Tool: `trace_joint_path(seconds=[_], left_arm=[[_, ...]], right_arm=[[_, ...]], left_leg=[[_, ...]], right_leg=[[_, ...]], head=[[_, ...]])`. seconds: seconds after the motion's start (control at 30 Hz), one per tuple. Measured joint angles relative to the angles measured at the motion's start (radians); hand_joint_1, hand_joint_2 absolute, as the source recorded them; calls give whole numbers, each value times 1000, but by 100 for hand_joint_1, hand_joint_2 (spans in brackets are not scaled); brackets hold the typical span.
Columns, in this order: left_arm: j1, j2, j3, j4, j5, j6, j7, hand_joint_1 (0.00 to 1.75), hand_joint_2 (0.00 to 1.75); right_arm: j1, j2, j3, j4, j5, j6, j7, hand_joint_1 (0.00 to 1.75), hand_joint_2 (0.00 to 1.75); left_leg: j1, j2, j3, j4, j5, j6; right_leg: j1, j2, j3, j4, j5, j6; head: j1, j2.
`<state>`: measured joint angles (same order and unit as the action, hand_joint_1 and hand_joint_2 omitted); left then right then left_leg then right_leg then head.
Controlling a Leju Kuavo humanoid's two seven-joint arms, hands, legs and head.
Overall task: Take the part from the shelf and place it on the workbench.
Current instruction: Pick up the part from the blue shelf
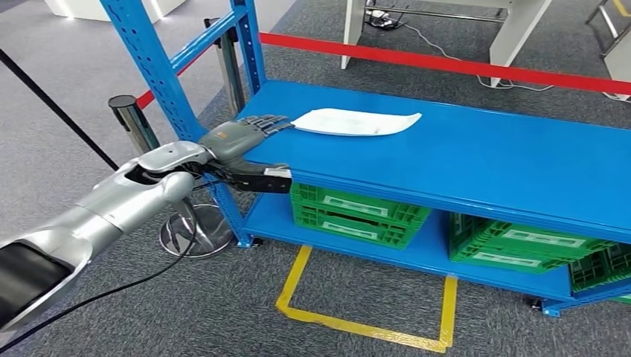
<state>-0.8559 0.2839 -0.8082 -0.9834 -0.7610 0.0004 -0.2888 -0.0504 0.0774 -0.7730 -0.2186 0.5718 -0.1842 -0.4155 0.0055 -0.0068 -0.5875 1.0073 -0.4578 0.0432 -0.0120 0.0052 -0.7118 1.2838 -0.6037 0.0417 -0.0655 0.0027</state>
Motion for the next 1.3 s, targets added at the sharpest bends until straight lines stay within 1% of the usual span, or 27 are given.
trace_joint_path(seconds=[0.03,0.07,0.13,0.17,0.2,0.3,0.37,0.4,0.47,0.5,0.53,0.57,0.6,0.63,0.7,0.73,0.83,0.9,1.0,1.03,1.07,1.1,1.13,1.17,1.2,1.23,1.3], left_arm=[[5,0,0,0,0,0,0,0,0],[8,0,0,0,0,0,0,0,0],[9,1,0,0,0,0,0,0,0],[9,1,0,0,0,0,0,0,0],[8,1,0,0,0,0,0,0,0],[9,2,1,0,0,1,0,0,0],[7,2,3,0,2,4,-1,0,0],[7,3,3,0,3,5,-2,0,0],[13,5,3,1,5,7,-2,0,0],[19,6,3,1,5,7,-2,0,0],[24,7,3,1,5,8,-2,0,0],[27,8,3,1,5,8,-2,0,0],[28,8,3,2,5,8,-2,0,0],[28,9,3,2,5,8,-2,0,0],[28,13,3,5,5,9,-2,0,0],[28,14,3,6,5,10,-2,0,0],[25,13,6,8,5,12,-3,0,0],[20,12,7,8,5,13,-4,0,0],[21,9,6,9,5,13,-6,0,0],[25,8,6,9,5,12,-6,0,0],[28,8,6,10,5,12,-6,0,0],[31,7,6,10,5,12,-6,0,0],[31,7,6,11,5,12,-6,0,0],[31,7,5,12,5,12,-6,0,0],[31,6,5,12,5,12,-6,0,0],[30,6,5,13,5,12,-6,0,0],[30,6,5,14,5,12,-7,0,0]], right_arm=[[1,0,0,0,0,0,0,0,0],[2,0,0,0,1,-1,0,0,0],[3,0,-1,0,1,-1,0,0,0],[3,0,-1,0,1,-2,0,0,0],[2,0,-1,0,1,-2,0,0,0],[3,0,-1,0,2,-2,0,0,0],[3,1,-1,0,4,-2,-1,0,0],[2,1,-2,0,5,-2,-1,0,0],[0,1,-2,0,7,-2,-1,0,0],[1,1,-2,0,8,-2,-1,0,0],[2,1,-2,0,8,-1,-1,0,0],[2,1,-2,0,9,-1,-1,0,0],[3,2,-2,0,10,0,-1,0,0],[4,3,-2,1,11,0,0,0,0],[3,6,-2,3,11,0,0,0,0],[2,7,-2,3,12,0,0,0,0],[1,6,-2,4,14,1,0,0,0],[-3,5,-2,3,14,1,-1,0,0],[-3,5,-1,3,14,1,-1,0,0],[-1,5,-2,3,14,1,-1,0,0],[0,5,-2,3,14,1,-1,0,0],[1,5,-2,3,14,1,-1,0,0],[1,5,-2,3,14,0,-1,0,0],[2,5,-2,4,14,0,0,0,0],[1,5,-2,4,14,0,-1,0,0],[1,5,-2,4,14,0,0,0,0],[1,5,-2,4,14,1,0,0,0]], left_leg=[[-1,-1,9,0,-8,-1],[-1,-1,21,0,-17,-2],[-2,-2,46,1,-36,-8],[-3,-2,53,1,-45,-12],[-3,-3,57,1,-52,-18],[-4,-3,65,7,-61,-35],[-3,-2,48,62,-65,-43],[-1,0,19,117,-76,-48],[1,0,-59,237,-122,-55],[2,0,-92,273,-142,-57],[2,0,-112,280,-147,-57],[2,0,-117,254,-128,-55],[1,0,-110,200,-85,-51],[-2,1,-99,132,-25,-44],[-10,2,-83,38,53,-31],[-13,2,-81,18,67,-25],[-11,1,-58,1,58,-9],[-5,1,-32,-9,51,0],[-6,-1,-15,-11,30,5],[-6,-2,-6,-11,21,5],[-6,-3,6,-11,12,3],[-5,-4,20,-11,1,1],[-5,-4,35,-11,-11,-2],[-6,-4,48,-10,-22,-7],[-7,-4,56,-9,-32,-12],[-9,-4,60,-8,-40,-17],[-10,-5,64,-6,-47,-26]], right_leg=[[0,0,-18,1,9,0],[1,0,-18,-35,42,-1],[2,0,16,-166,140,-7],[3,-1,34,-223,167,-12],[5,-1,47,-257,182,-18],[7,-1,74,-275,174,-40],[3,-1,99,-281,165,-50],[2,-1,111,-283,158,-54],[2,2,132,-283,140,-58],[2,4,143,-283,130,-58],[2,5,156,-283,120,-58],[3,6,170,-283,110,-57],[3,6,184,-283,99,-56],[3,6,195,-284,89,-55],[4,8,209,-284,69,-46],[4,9,214,-284,64,-39],[4,6,223,-277,58,-18],[3,4,184,-208,44,-10],[-1,3,50,-22,-20,-1],[-1,3,17,5,-26,1],[-1,3,4,-6,-8,1],[-1,3,8,-55,36,1],[-1,2,23,-125,97,0],[0,1,39,-192,144,-1],[2,-1,57,-243,172,-7],[4,-2,67,-270,184,-14],[6,-2,82,-279,174,-31]], head=[[0,0],[0,0],[1,0],[2,0],[2,0],[2,0],[1,0],[0,0],[-1,0],[-1,0],[-1,0],[-1,0],[-1,0],[-1,0],[0,0],[-1,0],[-1,0],[4,0],[8,0],[8,0],[8,0],[8,0],[8,0],[9,0],[9,0],[9,0],[7,0]])
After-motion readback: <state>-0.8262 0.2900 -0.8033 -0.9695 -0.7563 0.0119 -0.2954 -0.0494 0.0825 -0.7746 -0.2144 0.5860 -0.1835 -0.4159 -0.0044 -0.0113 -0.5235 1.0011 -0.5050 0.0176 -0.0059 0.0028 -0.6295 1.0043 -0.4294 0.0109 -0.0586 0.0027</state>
